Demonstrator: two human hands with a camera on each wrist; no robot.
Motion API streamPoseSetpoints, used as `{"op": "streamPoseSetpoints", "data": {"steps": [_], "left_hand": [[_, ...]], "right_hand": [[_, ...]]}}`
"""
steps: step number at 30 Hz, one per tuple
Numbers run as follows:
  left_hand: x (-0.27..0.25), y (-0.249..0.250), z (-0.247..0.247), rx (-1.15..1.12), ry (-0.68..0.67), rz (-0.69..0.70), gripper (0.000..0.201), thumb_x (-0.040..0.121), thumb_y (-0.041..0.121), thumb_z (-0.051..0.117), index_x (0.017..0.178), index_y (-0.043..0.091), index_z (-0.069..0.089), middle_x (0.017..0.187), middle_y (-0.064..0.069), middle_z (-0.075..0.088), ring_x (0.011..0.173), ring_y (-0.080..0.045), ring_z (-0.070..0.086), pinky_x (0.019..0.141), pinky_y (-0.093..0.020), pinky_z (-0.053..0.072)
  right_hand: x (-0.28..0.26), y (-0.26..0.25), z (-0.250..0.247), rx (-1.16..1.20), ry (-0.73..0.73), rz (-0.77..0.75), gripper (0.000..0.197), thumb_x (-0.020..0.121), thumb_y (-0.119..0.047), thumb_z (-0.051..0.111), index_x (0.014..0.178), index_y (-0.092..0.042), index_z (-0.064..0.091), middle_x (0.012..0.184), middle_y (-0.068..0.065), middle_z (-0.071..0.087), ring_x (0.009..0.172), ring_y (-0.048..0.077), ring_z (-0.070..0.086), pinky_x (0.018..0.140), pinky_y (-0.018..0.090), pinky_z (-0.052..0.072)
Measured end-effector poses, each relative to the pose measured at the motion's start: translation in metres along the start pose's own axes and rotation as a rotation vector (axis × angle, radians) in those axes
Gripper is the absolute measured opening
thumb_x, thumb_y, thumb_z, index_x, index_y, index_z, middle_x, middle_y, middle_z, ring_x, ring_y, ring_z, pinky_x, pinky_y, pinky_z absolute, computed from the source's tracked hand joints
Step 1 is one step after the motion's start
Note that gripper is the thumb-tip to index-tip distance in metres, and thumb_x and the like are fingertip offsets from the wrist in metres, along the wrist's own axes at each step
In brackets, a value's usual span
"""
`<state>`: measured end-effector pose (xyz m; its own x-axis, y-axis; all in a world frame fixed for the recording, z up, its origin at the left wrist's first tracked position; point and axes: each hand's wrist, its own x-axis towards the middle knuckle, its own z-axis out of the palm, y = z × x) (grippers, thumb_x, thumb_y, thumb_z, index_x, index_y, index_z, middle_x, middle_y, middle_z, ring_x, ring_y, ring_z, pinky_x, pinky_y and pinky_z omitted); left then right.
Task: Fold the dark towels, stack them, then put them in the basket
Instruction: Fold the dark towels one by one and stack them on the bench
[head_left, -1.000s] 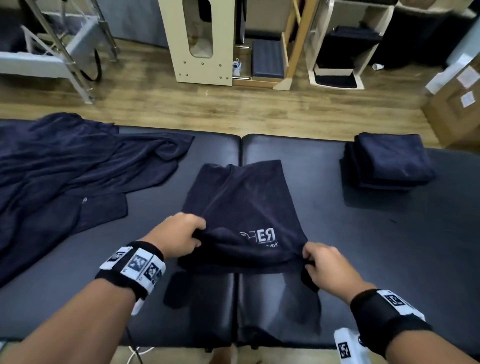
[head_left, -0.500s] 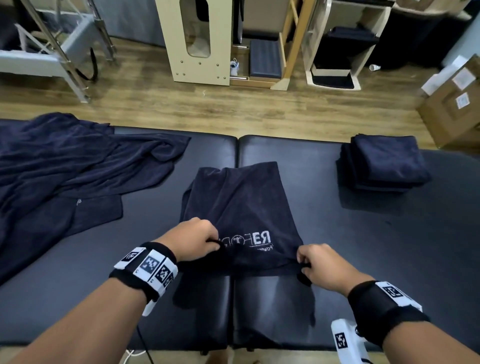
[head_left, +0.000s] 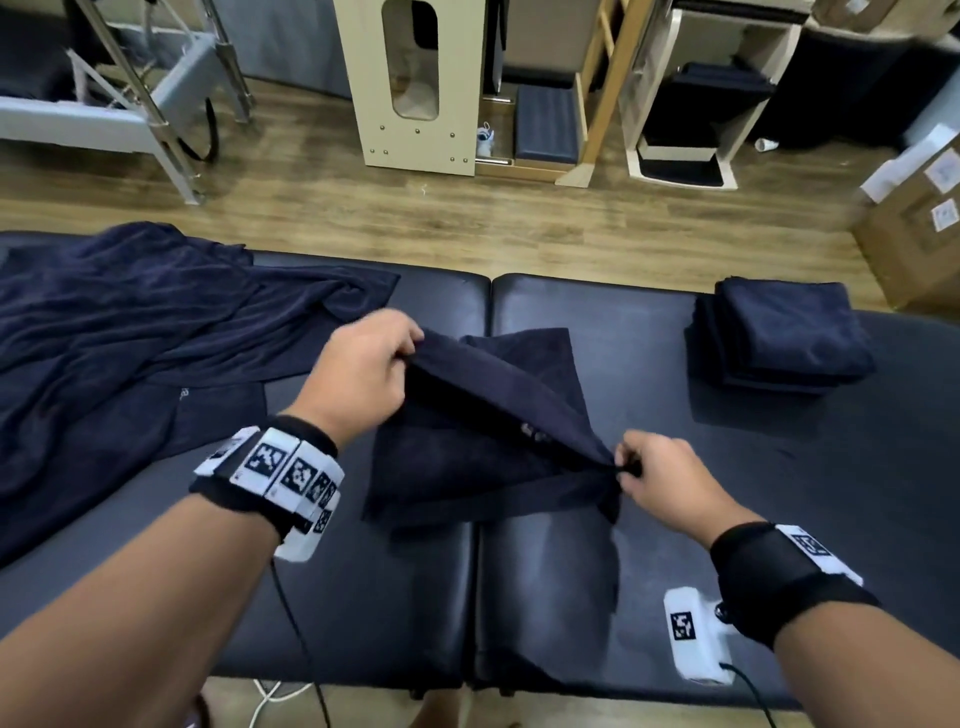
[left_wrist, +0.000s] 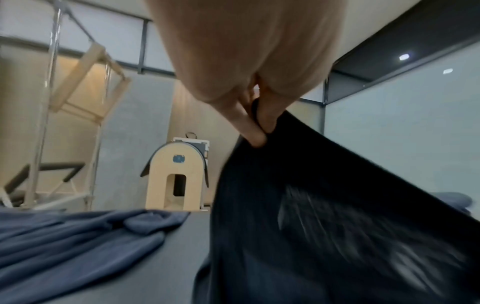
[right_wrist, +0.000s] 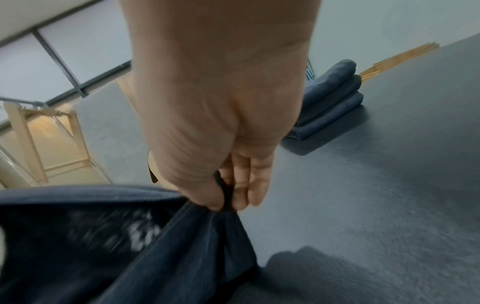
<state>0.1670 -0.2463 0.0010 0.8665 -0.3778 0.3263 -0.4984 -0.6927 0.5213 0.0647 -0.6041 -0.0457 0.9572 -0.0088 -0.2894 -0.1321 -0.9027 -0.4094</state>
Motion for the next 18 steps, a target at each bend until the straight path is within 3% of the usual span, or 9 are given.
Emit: {"op": "streamPoseSetpoints", "data": {"steps": [2, 4, 6, 10, 13, 16, 18], "left_hand": [[-0.042, -0.013, 0.015, 0.064, -0.169, 0.026, 0.026, 0.067, 0.003, 0.044, 0.083, 0.009, 0.063, 0.096, -0.006, 0.068, 0.087, -0.028, 0.065, 0.079, -0.035, 0.055], [-0.098, -0.029, 0.034, 0.104, -0.337, -0.061, 0.022, 0.070, 0.009, 0.040, 0.083, 0.016, 0.057, 0.095, -0.005, 0.063, 0.082, -0.033, 0.065, 0.071, -0.041, 0.056], [-0.139, -0.033, 0.050, 0.120, -0.412, -0.125, 0.017, 0.073, 0.009, 0.043, 0.083, 0.018, 0.053, 0.096, -0.003, 0.061, 0.079, -0.032, 0.065, 0.067, -0.041, 0.055], [-0.149, -0.024, 0.064, 0.031, -0.271, -0.190, 0.020, 0.073, -0.004, 0.064, 0.085, 0.011, 0.056, 0.113, -0.005, 0.061, 0.099, -0.023, 0.059, 0.087, -0.027, 0.046], [-0.142, -0.022, 0.067, -0.066, -0.237, -0.310, 0.025, 0.079, -0.002, 0.066, 0.090, 0.015, 0.051, 0.125, -0.001, 0.055, 0.113, -0.015, 0.052, 0.096, -0.022, 0.038], [-0.136, -0.016, 0.068, -0.134, -0.352, -0.368, 0.026, 0.082, 0.004, 0.062, 0.088, 0.024, 0.046, 0.106, 0.005, 0.059, 0.098, -0.017, 0.055, 0.091, -0.030, 0.041], [-0.137, -0.014, 0.070, 0.016, -0.445, -0.315, 0.024, 0.088, 0.013, 0.060, 0.088, 0.028, 0.042, 0.095, 0.011, 0.061, 0.090, -0.017, 0.055, 0.087, -0.034, 0.036]], "right_hand": [[-0.004, 0.000, 0.005, -0.021, 0.003, -0.010, 0.018, 0.078, -0.002, 0.065, 0.081, -0.019, 0.060, 0.077, -0.004, 0.064, 0.076, 0.020, 0.055, 0.067, 0.026, 0.036], [-0.010, 0.003, 0.015, -0.046, -0.075, -0.005, 0.017, 0.078, -0.001, 0.062, 0.079, -0.018, 0.059, 0.079, -0.004, 0.063, 0.078, 0.020, 0.056, 0.067, 0.025, 0.036], [-0.018, 0.007, 0.028, -0.060, -0.146, -0.009, 0.023, 0.077, -0.001, 0.060, 0.074, -0.023, 0.053, 0.078, -0.005, 0.061, 0.079, 0.020, 0.056, 0.066, 0.025, 0.037], [-0.028, 0.010, 0.045, -0.084, -0.174, -0.025, 0.027, 0.074, -0.003, 0.060, 0.071, -0.027, 0.049, 0.080, -0.005, 0.058, 0.077, 0.020, 0.055, 0.069, 0.028, 0.042], [-0.032, 0.012, 0.048, -0.080, -0.134, -0.037, 0.024, 0.074, -0.002, 0.062, 0.073, -0.024, 0.052, 0.078, -0.006, 0.057, 0.074, 0.018, 0.054, 0.067, 0.028, 0.041], [-0.034, 0.013, 0.048, -0.072, -0.116, -0.051, 0.026, 0.075, -0.001, 0.064, 0.074, -0.024, 0.052, 0.077, -0.007, 0.057, 0.074, 0.017, 0.053, 0.067, 0.023, 0.035], [-0.033, 0.015, 0.048, -0.073, -0.126, -0.052, 0.027, 0.076, -0.002, 0.065, 0.075, -0.026, 0.052, 0.078, -0.008, 0.057, 0.074, 0.017, 0.054, 0.067, 0.023, 0.035]]}}
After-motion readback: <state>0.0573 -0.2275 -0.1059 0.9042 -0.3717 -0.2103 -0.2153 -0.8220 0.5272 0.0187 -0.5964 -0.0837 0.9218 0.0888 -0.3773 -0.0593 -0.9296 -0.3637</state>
